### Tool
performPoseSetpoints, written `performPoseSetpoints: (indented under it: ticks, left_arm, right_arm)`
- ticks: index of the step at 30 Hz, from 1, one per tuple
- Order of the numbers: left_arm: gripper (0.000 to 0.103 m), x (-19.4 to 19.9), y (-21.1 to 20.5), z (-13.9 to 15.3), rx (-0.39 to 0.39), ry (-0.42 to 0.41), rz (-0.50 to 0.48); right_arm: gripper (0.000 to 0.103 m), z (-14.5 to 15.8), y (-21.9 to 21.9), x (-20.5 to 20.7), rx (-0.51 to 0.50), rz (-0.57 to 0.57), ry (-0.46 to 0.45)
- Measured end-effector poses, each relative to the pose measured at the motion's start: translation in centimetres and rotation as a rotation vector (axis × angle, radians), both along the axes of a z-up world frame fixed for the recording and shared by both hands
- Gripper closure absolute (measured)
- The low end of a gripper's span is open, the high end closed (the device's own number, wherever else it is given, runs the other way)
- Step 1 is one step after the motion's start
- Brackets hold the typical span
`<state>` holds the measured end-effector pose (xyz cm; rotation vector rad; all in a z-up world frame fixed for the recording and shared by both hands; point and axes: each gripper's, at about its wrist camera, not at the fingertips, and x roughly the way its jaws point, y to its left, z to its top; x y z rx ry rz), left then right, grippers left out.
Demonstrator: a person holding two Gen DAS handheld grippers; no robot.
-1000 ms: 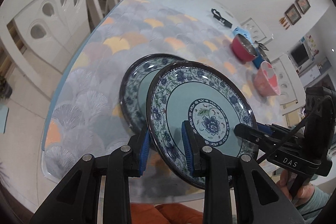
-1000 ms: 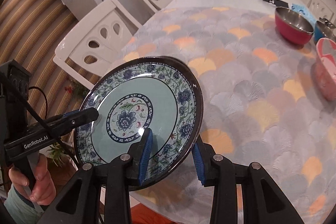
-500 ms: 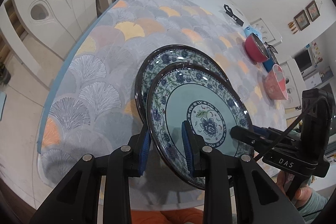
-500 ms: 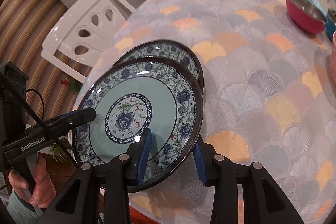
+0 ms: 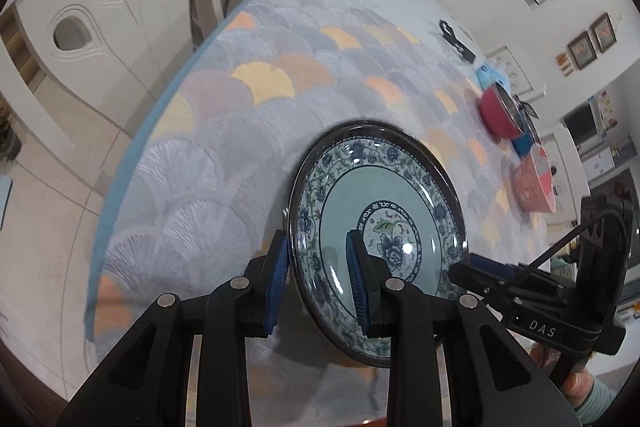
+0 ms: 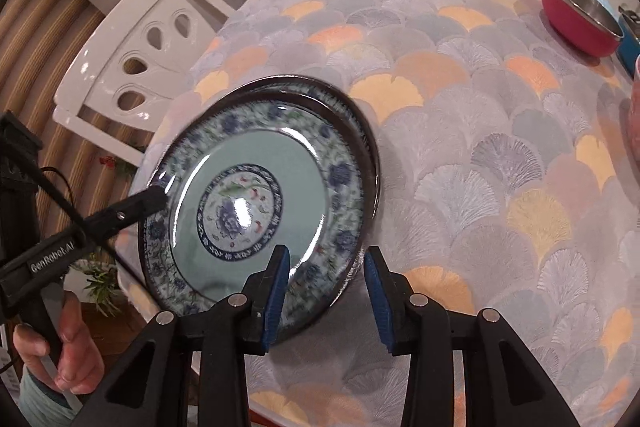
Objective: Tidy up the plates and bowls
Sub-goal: 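Carry the plate over the stacked plates and lower it onto them with both tools, then open both tools and move them toward the pink cartoon bowl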
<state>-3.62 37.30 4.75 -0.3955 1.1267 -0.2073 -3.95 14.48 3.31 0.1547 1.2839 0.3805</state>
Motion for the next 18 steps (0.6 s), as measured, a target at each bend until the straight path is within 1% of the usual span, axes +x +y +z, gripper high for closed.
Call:
performPoseSetpoints:
  ticks: [4, 9, 13, 18]
  left_arm:
    - [0.078, 0.8, 1.0, 0.3, -0.006, -0.011, 0.017]
    - [0.078, 2.1, 0.4, 0.0, -0.003, 0.001, -0.02]
    - [0.078, 3.0, -0.4, 0.4, 0.04, -0.013, -0.051]
    - [0.078, 4.6, -0.8, 2.5, 0.075, -0.068, -0.079]
  right_arm:
    - [0.065, 0.4, -0.3, 0.4, -0.007, -0.018, -0.001]
    - [0.065, 0.6, -0.5, 0.7, 0.002, -0.027, 0.01]
    - [0.065, 1.0, -0.4, 1.1, 0.002, -0.029, 0.008]
    - [0.065, 2.4, -0.6, 1.8, 0.02, -0.043, -0.01]
